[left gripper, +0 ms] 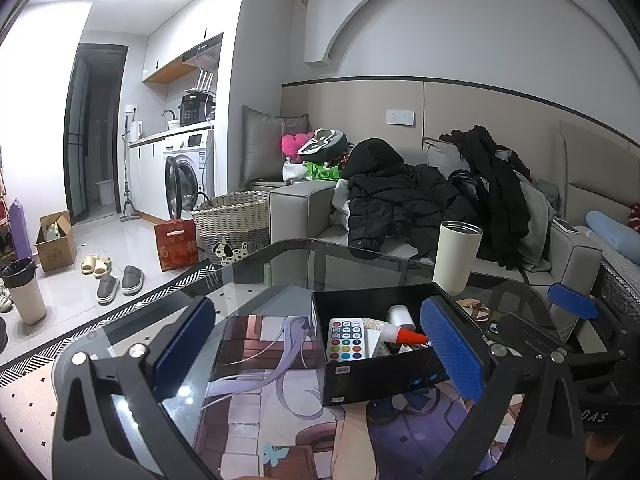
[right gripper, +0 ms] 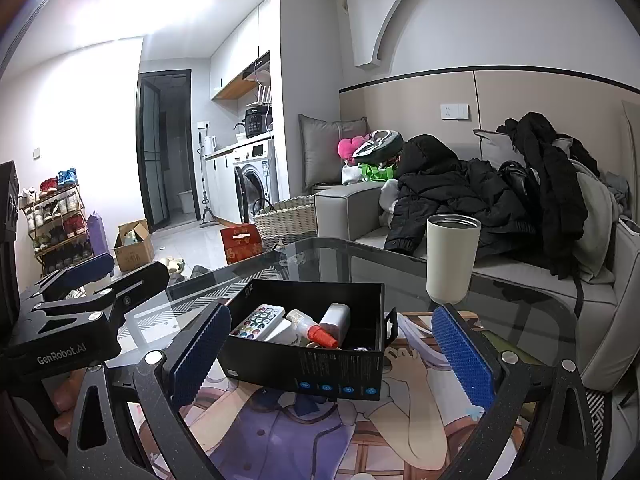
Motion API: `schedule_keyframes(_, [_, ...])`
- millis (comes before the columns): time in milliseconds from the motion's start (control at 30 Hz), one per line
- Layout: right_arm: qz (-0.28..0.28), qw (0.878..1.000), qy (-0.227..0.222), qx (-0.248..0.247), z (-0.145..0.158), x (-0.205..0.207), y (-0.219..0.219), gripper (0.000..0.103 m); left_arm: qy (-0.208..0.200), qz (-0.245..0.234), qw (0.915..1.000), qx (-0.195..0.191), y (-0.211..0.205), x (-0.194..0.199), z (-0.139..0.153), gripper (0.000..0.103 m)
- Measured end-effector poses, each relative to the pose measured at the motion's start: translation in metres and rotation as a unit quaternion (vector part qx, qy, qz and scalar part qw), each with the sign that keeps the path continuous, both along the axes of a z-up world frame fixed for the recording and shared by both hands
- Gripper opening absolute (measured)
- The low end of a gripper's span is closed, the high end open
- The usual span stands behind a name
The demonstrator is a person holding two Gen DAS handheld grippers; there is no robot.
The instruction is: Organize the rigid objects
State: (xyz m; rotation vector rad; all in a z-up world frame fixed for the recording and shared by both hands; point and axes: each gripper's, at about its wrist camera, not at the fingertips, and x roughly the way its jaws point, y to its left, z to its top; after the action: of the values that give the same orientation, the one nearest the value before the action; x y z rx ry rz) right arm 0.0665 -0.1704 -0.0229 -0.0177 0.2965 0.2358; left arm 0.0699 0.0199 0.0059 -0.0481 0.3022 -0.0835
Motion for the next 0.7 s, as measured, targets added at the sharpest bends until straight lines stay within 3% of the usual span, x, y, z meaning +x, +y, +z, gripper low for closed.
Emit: schedule_keyframes(700, [0.000, 1.000, 0.000, 0.000, 0.0005, -0.0006, 0.0007, 0.102, 0.002, -0.001, 1.0000, -0.001, -0.0022, -0.0011, 0.0010, 0.103])
